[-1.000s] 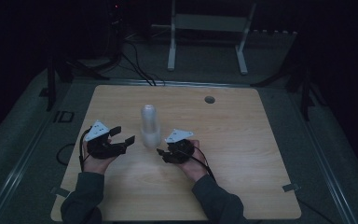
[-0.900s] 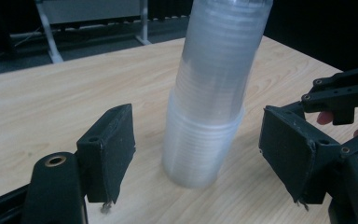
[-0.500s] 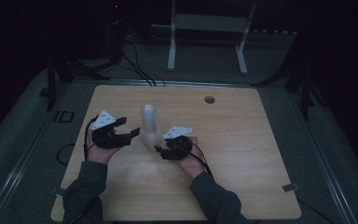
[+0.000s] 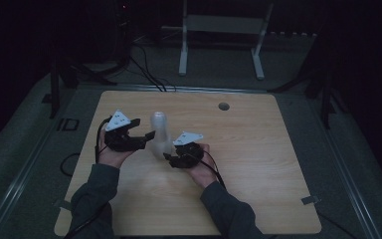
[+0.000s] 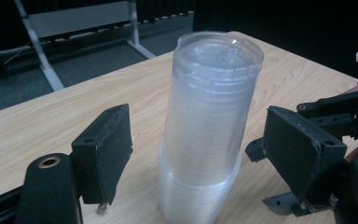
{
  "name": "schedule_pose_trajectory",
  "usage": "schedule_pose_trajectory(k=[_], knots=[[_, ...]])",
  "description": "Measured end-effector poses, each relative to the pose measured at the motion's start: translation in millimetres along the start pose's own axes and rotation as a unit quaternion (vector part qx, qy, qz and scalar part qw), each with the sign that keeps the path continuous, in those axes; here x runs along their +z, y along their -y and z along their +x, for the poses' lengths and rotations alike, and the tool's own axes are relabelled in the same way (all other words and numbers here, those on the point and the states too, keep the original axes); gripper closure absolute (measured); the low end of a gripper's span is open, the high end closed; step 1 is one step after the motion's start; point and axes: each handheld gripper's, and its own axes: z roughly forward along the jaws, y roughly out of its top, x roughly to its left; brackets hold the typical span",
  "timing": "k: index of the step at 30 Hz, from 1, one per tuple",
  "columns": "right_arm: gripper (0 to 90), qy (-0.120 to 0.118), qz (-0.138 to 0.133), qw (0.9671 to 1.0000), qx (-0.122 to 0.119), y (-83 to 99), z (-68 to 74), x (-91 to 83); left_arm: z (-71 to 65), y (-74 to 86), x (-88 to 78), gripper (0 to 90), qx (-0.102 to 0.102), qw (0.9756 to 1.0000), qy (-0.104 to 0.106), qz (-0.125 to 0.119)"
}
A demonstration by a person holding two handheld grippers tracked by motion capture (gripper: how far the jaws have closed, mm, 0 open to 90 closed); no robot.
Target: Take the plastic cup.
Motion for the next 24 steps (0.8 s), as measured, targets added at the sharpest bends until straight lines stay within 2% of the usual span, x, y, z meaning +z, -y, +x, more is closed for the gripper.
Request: schedule_pose_trajectory(k=[24], knots=[[39.2, 0.01, -0.007, 0.9999, 0.006, -3.3, -8.8, 3.6, -4.4, -22.1, 27.8, 22.7, 0.019, 0.9997, 0.013, 0.002]])
